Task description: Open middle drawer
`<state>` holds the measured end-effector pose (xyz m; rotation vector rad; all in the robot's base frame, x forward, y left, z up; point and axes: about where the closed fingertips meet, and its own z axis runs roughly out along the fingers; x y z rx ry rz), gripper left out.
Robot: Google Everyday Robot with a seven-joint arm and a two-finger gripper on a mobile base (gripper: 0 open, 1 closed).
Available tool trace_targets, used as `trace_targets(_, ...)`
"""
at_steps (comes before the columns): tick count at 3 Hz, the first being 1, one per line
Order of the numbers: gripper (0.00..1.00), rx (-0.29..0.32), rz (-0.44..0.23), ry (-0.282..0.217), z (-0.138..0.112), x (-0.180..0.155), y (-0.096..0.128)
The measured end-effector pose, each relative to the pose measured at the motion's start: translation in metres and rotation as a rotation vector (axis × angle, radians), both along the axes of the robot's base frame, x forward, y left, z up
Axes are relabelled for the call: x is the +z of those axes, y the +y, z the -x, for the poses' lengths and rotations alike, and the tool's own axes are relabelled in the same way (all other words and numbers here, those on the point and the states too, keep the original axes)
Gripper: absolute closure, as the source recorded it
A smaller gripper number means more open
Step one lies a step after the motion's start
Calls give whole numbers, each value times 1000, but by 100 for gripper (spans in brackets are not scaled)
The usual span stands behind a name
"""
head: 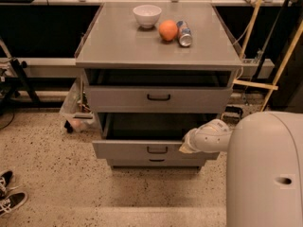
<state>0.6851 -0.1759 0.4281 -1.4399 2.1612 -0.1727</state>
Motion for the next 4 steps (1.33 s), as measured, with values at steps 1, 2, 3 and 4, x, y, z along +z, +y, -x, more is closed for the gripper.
trace_targets(1,100,0,0,0,1,1,4)
trace_targets(2,100,-6,-5,10,8,-3,3)
trace_targets(3,100,-6,-5,10,9,0,5)
trace_targets(4,100,-14,-10,24,19,-6,2)
